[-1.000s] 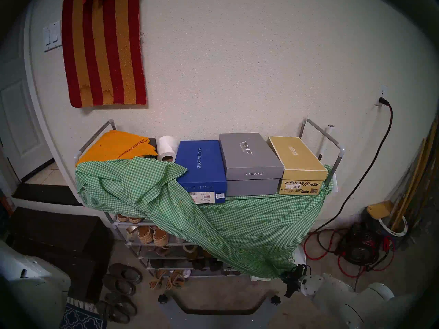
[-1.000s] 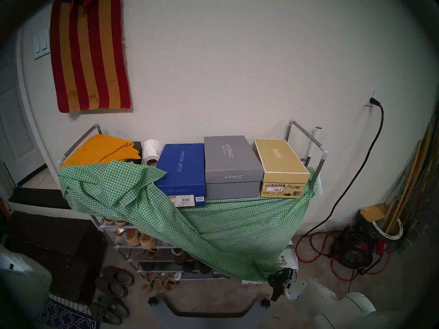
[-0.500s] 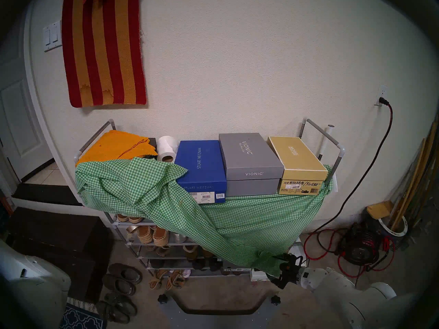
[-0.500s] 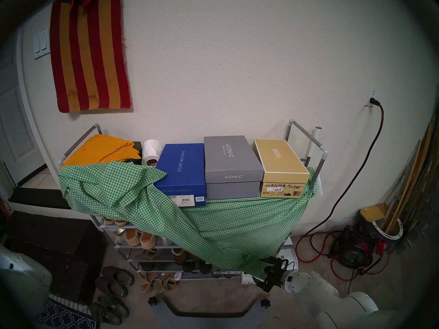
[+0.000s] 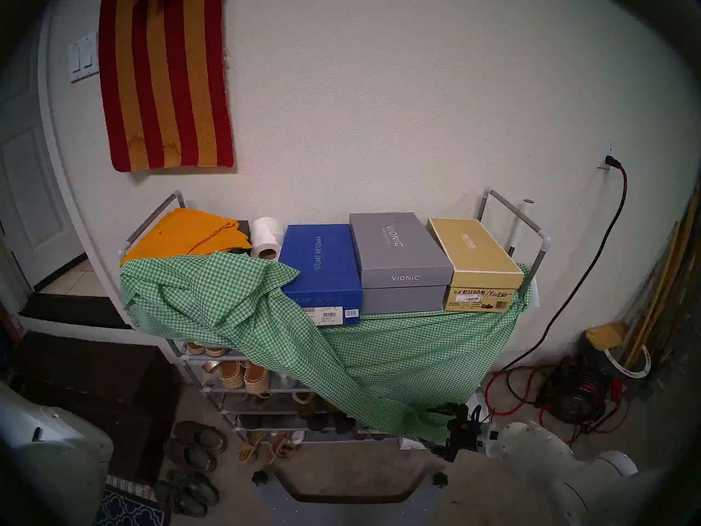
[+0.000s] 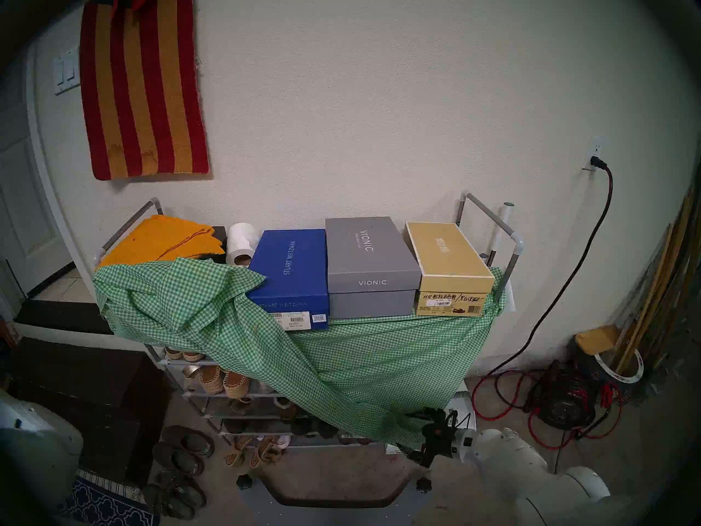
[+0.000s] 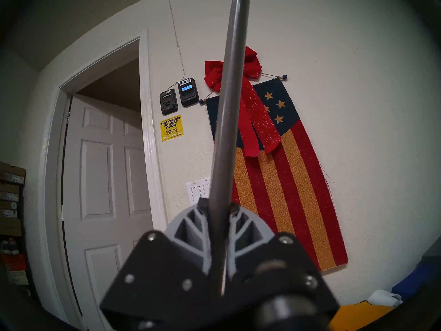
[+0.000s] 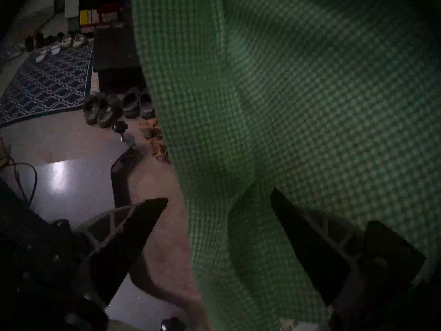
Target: Lift the object off the cloth, cover the shoe rack with the cloth, put the object back
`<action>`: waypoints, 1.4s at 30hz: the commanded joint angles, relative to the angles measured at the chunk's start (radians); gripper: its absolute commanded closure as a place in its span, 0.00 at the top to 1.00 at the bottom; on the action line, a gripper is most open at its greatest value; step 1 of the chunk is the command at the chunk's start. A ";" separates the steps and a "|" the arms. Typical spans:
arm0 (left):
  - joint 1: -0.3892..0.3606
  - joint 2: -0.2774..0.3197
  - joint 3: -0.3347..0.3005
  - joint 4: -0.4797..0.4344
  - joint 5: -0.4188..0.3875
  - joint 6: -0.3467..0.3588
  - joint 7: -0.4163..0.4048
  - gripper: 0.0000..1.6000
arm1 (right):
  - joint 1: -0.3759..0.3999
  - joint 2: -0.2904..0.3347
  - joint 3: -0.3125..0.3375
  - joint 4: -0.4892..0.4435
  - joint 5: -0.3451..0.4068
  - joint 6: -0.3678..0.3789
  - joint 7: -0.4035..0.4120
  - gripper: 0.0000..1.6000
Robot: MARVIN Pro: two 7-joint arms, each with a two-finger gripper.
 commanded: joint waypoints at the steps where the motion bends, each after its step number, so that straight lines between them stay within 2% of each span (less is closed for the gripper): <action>1: 0.003 -0.003 0.001 -0.001 -0.006 0.000 -0.018 0.00 | -0.080 -0.009 0.044 -0.117 0.110 -0.118 0.061 1.00; 5: 0.003 -0.003 0.001 -0.001 -0.007 0.000 -0.019 0.00 | -0.118 -0.031 0.044 -0.185 0.160 -0.104 0.115 1.00; 10: 0.004 -0.002 0.001 -0.001 -0.009 0.000 -0.017 0.00 | -0.142 -0.070 0.019 -0.251 0.144 -0.084 0.114 1.00; 12: 0.004 -0.002 0.001 0.000 -0.010 0.000 -0.017 0.00 | -0.157 -0.075 0.013 -0.301 0.150 -0.069 0.122 1.00; 14: 0.004 -0.002 0.001 0.000 -0.010 0.000 -0.017 0.00 | -0.157 -0.078 0.011 -0.309 0.156 -0.071 0.129 1.00; 15: 0.004 -0.002 0.001 0.000 -0.010 0.000 -0.018 0.00 | -0.173 -0.076 0.008 -0.355 0.152 -0.057 0.126 1.00; 18: 0.005 -0.002 0.001 0.000 -0.011 0.000 -0.018 0.00 | -0.172 -0.081 0.001 -0.366 0.132 -0.057 0.115 1.00; 19: 0.004 -0.002 0.001 0.001 -0.009 0.000 -0.022 0.00 | -0.215 -0.067 0.011 -0.479 0.120 0.007 0.093 1.00; 29: 0.004 -0.002 0.001 0.001 -0.009 0.000 -0.023 0.00 | -0.191 -0.075 0.015 -0.481 0.089 0.029 0.064 1.00; 31: 0.002 -0.002 0.001 0.001 -0.007 0.000 -0.025 0.00 | -0.189 -0.079 0.018 -0.490 0.063 0.051 0.041 0.84; 34: 0.002 -0.002 0.001 0.001 -0.006 0.000 -0.026 0.00 | -0.177 -0.088 0.025 -0.499 0.070 0.077 0.041 0.73; 39: 0.002 -0.002 0.001 0.001 -0.006 0.000 -0.026 0.00 | -0.161 -0.097 0.026 -0.515 0.108 0.113 0.087 0.75; 42: 0.001 -0.002 0.001 0.001 -0.005 0.000 -0.026 0.00 | -0.151 -0.109 0.016 -0.510 0.111 0.130 0.104 0.82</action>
